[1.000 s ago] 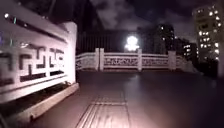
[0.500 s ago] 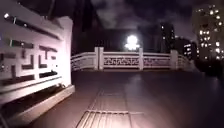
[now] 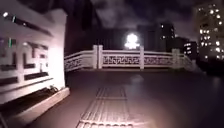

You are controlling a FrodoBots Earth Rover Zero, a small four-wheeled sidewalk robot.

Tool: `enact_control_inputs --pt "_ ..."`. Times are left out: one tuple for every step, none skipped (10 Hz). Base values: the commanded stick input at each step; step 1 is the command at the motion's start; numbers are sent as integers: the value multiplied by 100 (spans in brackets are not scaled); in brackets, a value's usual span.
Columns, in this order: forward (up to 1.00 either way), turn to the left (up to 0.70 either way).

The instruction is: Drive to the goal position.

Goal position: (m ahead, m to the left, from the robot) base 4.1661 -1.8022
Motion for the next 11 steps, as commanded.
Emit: enact_control_inputs --pt "45 0" --pt "45 0" --pt "45 0" --pt "45 0" --pt "45 0" --pt "45 0" --pt "45 0" --pt "45 0" --pt "45 0" --pt "45 0" --pt "45 0"
